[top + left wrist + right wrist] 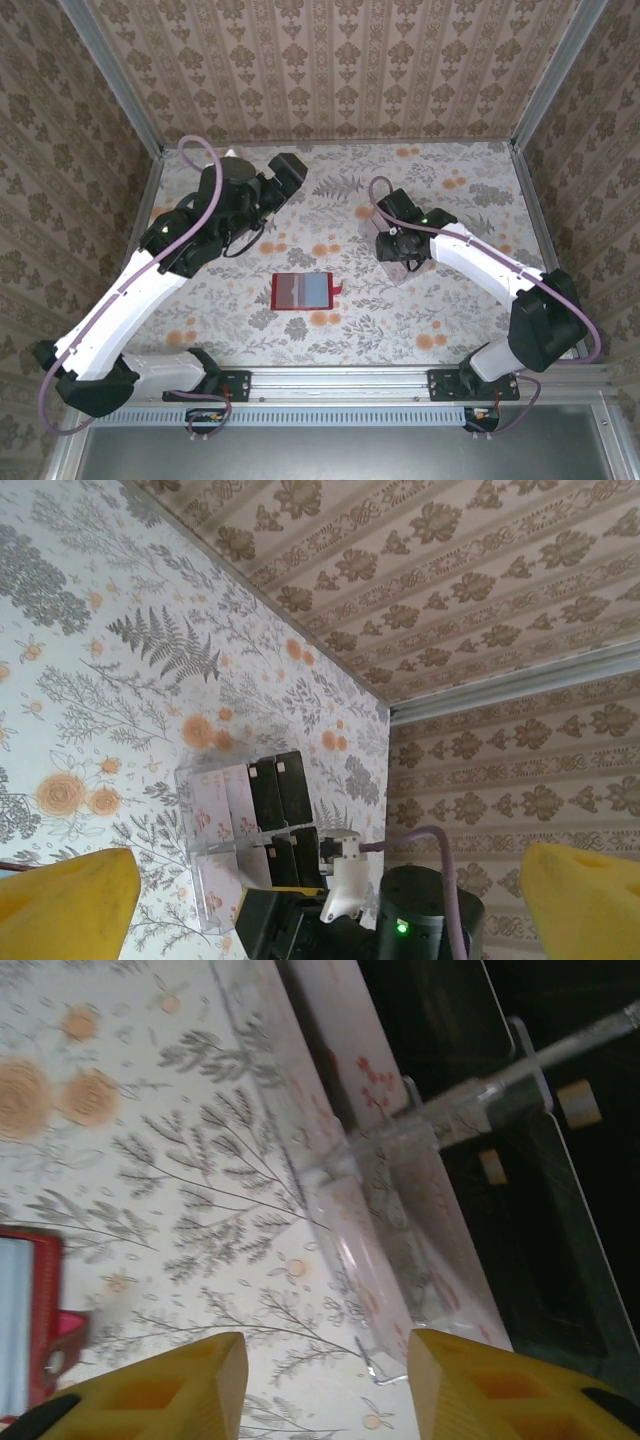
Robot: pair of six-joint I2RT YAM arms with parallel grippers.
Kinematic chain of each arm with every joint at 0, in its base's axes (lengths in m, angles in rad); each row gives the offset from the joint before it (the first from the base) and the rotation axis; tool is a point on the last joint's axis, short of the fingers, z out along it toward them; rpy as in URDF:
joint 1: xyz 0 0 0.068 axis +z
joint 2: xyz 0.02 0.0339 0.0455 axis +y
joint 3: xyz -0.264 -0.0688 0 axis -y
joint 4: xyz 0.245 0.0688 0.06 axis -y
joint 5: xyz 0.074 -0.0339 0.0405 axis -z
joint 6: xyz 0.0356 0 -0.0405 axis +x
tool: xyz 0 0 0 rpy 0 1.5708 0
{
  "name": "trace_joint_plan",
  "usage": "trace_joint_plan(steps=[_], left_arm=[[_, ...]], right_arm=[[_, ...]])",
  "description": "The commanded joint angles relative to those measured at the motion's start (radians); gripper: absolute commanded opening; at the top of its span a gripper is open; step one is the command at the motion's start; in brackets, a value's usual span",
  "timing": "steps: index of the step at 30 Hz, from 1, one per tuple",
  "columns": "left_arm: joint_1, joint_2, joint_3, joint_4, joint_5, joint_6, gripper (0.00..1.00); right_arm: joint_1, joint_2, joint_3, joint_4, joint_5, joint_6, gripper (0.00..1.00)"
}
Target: Put the credit cards into the card holder
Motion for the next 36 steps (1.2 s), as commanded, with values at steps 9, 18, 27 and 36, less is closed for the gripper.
trace_joint_plan(steps=[9,18,27,36], left_arm=[[-0.008,0.014,0.0,0.074,0.02,0.023,1.0],[0.007,0.006,-0.004,0.07,0.013,0.038,1.0],[0.02,0.0,-0.003,0.07,0.029,0.052,1.0],[0.028,-0.012,-0.028,0.099,0.053,0.057,1.0]], right_arm=[[-0.006,0.091,-0.043,0.016,0.053,-0.065,0.41],[-0.005,0.157,-0.016,0.034,0.069,-0.087,0.41],[-0.005,0.176,0.0,0.035,0.059,-0.095,0.35],[-0.007,0.177,0.01,0.032,0.046,-0.093,0.23]])
